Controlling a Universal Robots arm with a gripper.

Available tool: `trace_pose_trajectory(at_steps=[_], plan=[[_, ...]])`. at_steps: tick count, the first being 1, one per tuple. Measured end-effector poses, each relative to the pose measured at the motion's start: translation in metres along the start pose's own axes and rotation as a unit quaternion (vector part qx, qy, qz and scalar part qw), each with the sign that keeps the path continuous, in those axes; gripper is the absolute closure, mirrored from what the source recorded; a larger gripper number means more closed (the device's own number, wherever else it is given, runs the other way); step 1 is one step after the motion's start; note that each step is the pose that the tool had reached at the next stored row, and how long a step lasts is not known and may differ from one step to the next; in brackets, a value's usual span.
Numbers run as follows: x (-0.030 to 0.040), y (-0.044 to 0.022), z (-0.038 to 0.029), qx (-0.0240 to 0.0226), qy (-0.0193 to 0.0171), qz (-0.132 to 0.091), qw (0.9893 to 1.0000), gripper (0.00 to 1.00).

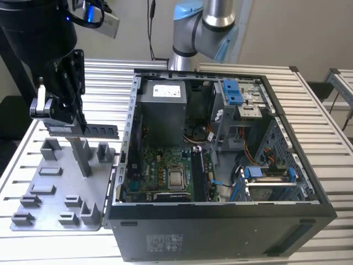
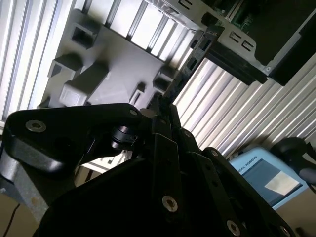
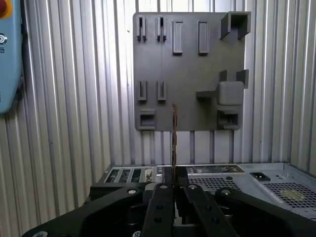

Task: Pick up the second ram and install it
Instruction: 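Pick up the second ram and move it above second insertion slot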

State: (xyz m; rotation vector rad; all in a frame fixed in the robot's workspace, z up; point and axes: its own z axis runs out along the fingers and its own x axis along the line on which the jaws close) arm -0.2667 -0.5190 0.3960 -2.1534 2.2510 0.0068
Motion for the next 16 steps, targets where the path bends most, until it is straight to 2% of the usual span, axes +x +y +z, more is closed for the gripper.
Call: trace_pose_trajectory(at_steps=[10, 16], plan=[[-0.0009, -0.0205, 0.0004, 0.0000, 0.0000, 0.000, 1.0000, 0.86], [-0.0016, -0.0351, 0.0006, 0.0000, 0.0000, 0.000, 1.0000, 0.86]])
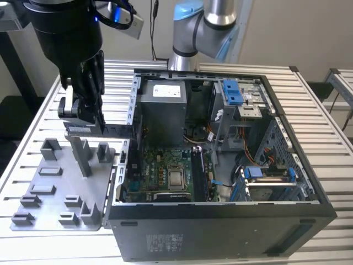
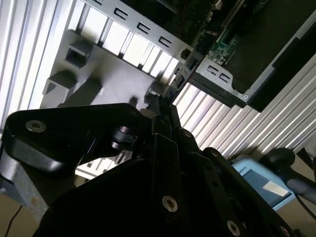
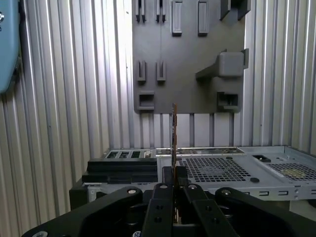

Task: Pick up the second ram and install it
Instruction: 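Pick up the second ram and move it above second insertion slot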

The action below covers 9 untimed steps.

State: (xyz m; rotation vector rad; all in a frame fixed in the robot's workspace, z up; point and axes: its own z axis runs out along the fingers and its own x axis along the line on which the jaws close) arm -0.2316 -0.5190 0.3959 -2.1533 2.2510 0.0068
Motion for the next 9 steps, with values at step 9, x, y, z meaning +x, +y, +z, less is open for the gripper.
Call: trace_pose_trajectory(at_steps=[9], plan=[[-0.0011, -0.0260, 0.0005, 0.0000, 0.0000, 0.000, 1.0000, 0.86]])
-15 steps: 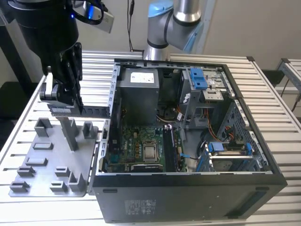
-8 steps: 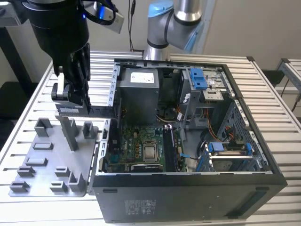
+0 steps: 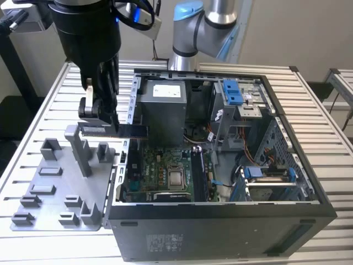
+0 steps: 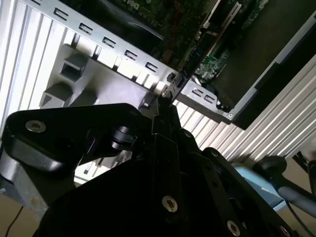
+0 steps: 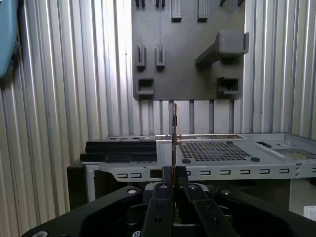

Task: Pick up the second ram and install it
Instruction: 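Pick up the second ram and move it above second insertion slot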

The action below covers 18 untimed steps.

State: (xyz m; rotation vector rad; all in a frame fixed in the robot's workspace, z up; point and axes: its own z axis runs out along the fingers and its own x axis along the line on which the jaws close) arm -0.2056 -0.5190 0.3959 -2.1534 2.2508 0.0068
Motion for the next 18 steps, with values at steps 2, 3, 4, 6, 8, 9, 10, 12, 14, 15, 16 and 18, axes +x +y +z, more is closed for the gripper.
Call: trace_pose_trajectory(at_steps=[2, 3, 4, 6, 8, 9, 10, 12, 14, 15, 16, 18], plan=[[-0.0002, -0.0059, 0.0001, 0.0000, 0.0000, 0.000, 1.0000, 0.86], [-0.0004, -0.0086, 0.0001, 0.0000, 0.0000, 0.000, 1.0000, 0.86], [-0.0005, -0.0115, 0.0001, 0.0000, 0.0000, 0.000, 1.0000, 0.86], [-0.0008, -0.0173, 0.0002, 0.0000, 0.0001, 0.000, 1.0000, 0.86], [-0.0010, -0.0231, 0.0003, 0.0000, 0.0001, 0.000, 1.0000, 0.86], [-0.0012, -0.0259, 0.0004, 0.0000, 0.0000, 0.000, 1.0000, 0.86], [-0.0013, -0.0290, 0.0004, 0.0000, 0.0000, 0.000, 1.0000, 0.86], [-0.0016, -0.0351, 0.0005, 0.0000, 0.0000, 0.000, 1.0000, 0.86], [-0.0018, -0.0415, 0.0006, 0.0000, 0.0001, 0.000, 1.0000, 0.86], [-0.0020, -0.0445, 0.0007, 0.0000, 0.0000, 0.000, 1.0000, 0.86], [-0.0021, -0.0476, 0.0007, 0.0000, 0.0000, 0.000, 1.0000, 0.86], [-0.0024, -0.0535, 0.0008, 0.0000, 0.0000, 0.000, 1.0000, 0.86]])
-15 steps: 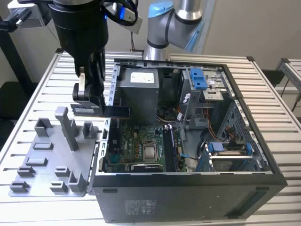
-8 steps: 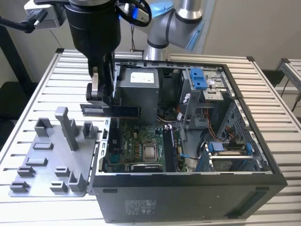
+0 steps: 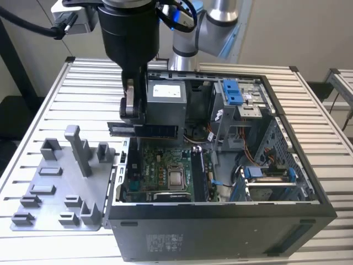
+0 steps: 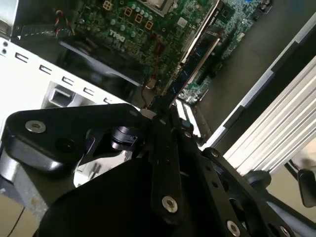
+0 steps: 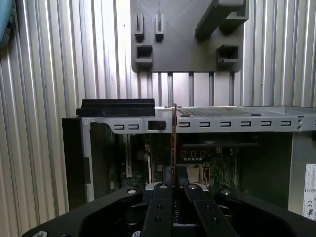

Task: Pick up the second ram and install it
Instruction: 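Pick up the second ram and move it above second insertion slot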

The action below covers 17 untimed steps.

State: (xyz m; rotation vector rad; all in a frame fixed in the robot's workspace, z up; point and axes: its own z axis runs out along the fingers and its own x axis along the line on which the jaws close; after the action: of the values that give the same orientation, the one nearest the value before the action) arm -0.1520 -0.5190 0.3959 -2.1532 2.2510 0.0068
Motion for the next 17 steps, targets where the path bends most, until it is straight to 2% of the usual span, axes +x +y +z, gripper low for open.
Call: trace_pose_trajectory(at_steps=[17], plan=[[-0.0022, -0.0501, 0.0008, 0.0000, 0.0000, 0.000, 1.0000, 0.86]])
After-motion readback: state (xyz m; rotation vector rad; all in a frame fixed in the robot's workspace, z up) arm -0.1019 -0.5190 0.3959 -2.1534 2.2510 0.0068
